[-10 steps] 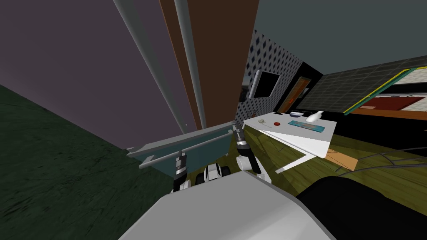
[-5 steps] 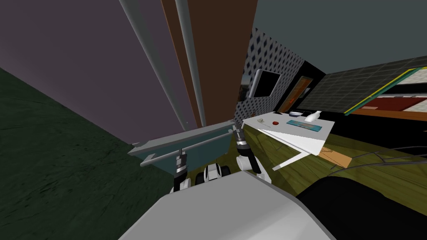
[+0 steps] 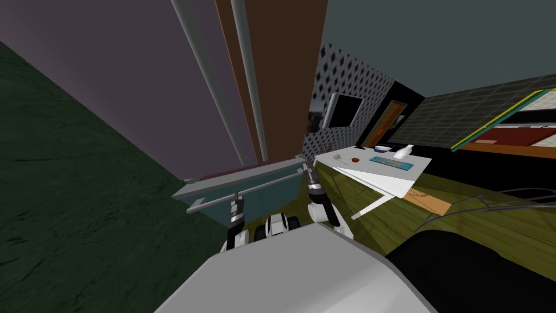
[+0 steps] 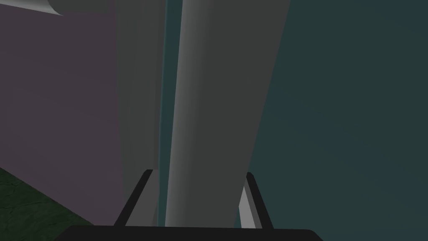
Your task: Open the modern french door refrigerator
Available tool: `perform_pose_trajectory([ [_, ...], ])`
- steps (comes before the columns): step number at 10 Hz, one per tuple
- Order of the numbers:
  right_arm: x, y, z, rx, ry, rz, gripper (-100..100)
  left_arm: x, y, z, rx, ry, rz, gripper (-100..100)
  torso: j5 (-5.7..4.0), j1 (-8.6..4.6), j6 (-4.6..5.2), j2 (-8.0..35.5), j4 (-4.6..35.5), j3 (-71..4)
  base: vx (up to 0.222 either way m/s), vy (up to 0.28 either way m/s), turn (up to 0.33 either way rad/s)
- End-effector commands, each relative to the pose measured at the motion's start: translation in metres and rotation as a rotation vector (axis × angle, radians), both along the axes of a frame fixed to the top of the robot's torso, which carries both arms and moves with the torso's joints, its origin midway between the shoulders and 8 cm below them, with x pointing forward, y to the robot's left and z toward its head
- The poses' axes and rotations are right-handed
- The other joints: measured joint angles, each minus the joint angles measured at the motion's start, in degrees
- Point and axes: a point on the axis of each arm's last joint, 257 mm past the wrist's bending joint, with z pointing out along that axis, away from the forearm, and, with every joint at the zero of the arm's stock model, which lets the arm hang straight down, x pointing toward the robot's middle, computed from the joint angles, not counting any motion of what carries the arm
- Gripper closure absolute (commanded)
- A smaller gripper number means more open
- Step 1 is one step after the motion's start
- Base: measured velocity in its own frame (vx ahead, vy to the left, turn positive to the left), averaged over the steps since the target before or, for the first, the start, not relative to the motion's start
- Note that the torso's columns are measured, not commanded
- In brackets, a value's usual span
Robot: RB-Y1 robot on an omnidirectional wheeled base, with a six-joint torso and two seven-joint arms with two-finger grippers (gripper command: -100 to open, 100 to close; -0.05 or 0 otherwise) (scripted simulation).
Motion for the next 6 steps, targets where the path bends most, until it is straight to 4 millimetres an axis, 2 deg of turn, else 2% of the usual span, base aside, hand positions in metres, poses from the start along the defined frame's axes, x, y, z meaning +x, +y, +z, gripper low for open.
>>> perform_pose_trajectory([
  [1, 0.0000, 0.0000, 0.0000, 0.000, 0.000, 0.000, 0, -0.0005, -0.0015, -0.0009, -0.001, 0.005, -0.004, 100, -0.07, 0.00, -0.03, 0.0, 0.1, 0.0, -0.109, -0.013, 0.017],
  [5, 0.0001, 0.0001, 0.0001, 0.000, 0.000, 0.000, 0, -0.0032, -0.0053, -0.0048, -0.005, 0.017, -0.013, 100, -0.01, -0.03, -0.04, 0.3, 0.1, 0.2, -0.177, -0.035, 0.018],
  [6, 0.0000, 0.0001, 0.0001, 0.000, 0.000, 0.000, 0, -0.0017, -0.0026, 0.0017, 0.001, -0.002, -0.010, 100, -0.01, -0.06, -0.01, 0.1, 0.1, 0.1, -0.091, -0.027, 0.014],
])
